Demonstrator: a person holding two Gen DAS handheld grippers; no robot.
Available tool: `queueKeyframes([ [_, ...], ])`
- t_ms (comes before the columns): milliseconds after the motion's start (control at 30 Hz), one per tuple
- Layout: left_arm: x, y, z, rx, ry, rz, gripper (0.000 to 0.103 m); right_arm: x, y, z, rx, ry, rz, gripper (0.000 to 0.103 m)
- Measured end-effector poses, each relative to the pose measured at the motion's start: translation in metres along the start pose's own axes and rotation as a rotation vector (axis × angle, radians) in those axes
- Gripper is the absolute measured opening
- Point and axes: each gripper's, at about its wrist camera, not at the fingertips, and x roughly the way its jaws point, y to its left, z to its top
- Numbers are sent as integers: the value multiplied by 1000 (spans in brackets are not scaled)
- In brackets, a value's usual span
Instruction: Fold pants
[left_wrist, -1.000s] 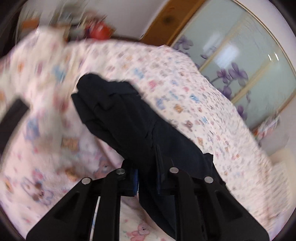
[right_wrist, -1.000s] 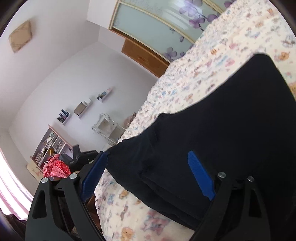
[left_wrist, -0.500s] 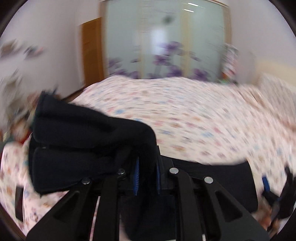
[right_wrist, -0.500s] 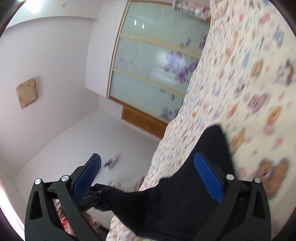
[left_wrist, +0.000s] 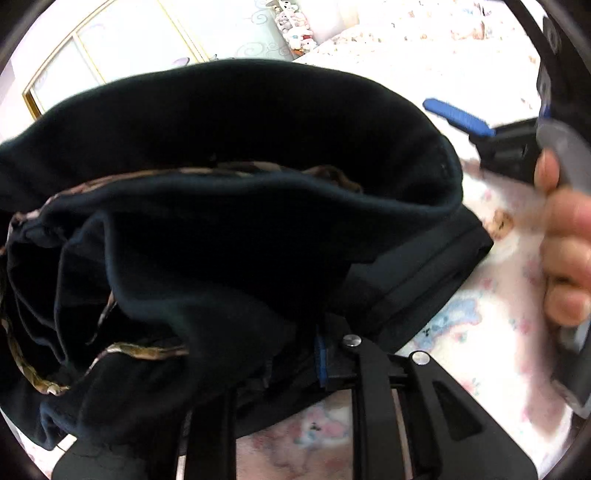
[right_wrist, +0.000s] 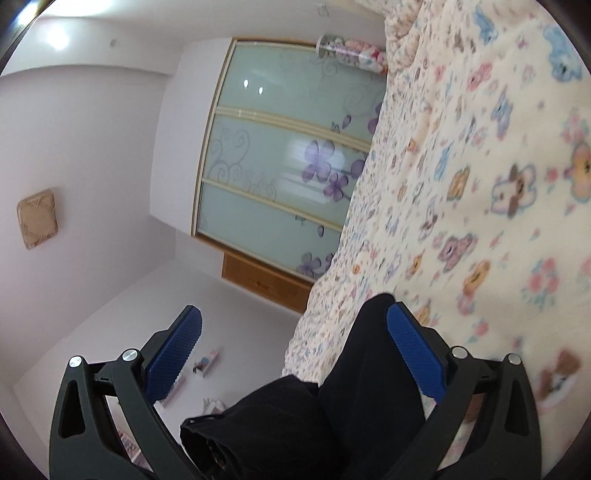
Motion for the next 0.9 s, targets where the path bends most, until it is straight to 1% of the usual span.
queueKeyframes([
  [33,-2,3,0,-5,-2,-8,21,3,2,-1,-8,10,-1,102],
  [100,-7,13,-2,-49,-12,-55,24,4,3,-3,-14,20,-5,102],
  [133,-9,16,-2,-53,-9,-68,26,5,2,-4,-11,25,-9,102],
  [167,-12,15,0,-16,-5,-68,28,5,1,-4,-6,27,-11,102],
  [200,-13,10,4,57,7,-47,28,6,0,-4,1,26,-10,102],
  [233,-11,-2,9,210,43,6,28,6,-1,-4,6,22,-9,102],
  [267,-10,-11,12,318,71,38,28,4,-2,-3,9,17,-9,102],
  [333,-8,-27,20,490,111,84,28,1,-3,-1,18,-3,-8,102],
  [367,-6,-35,26,563,122,92,29,-1,-5,1,22,-18,-9,102],
  [400,-4,-39,31,589,133,89,29,-5,-6,3,29,-42,-9,102],
  [433,-1,-41,37,590,142,79,32,-8,-7,5,30,-60,-12,102],
  [500,-1,-34,45,525,133,25,39,-16,-9,9,31,-101,-22,102],
  [533,-4,-29,44,501,112,17,51,-18,-10,10,36,-113,-23,102],
  [567,-9,-25,41,485,80,27,67,-17,-11,10,43,-109,-25,102],
  [633,-20,-21,33,464,4,74,81,-14,-9,9,32,-92,-34,102],
  [667,-27,-11,28,426,-15,56,81,-13,-8,8,25,-89,-33,102],
  [700,-32,-5,29,379,-16,35,81,-12,-7,8,15,-83,-27,102],
  [733,-40,15,24,289,-21,14,81,-10,-6,8,11,-73,-19,102],
  [767,-45,30,18,222,-28,3,85,-7,-6,8,8,-61,-7,102],
  [800,-55,51,8,124,-43,-20,86,-6,-6,8,4,-44,2,102],
  [833,-64,72,0,18,-60,-46,93,-3,-5,8,-3,-20,19,102],
  [867,-77,108,-16,-137,-87,-84,98,1,-4,7,-8,9,41,101],
  [900,-85,129,-30,-253,-113,-118,99,4,-1,6,-19,39,65,98],
])
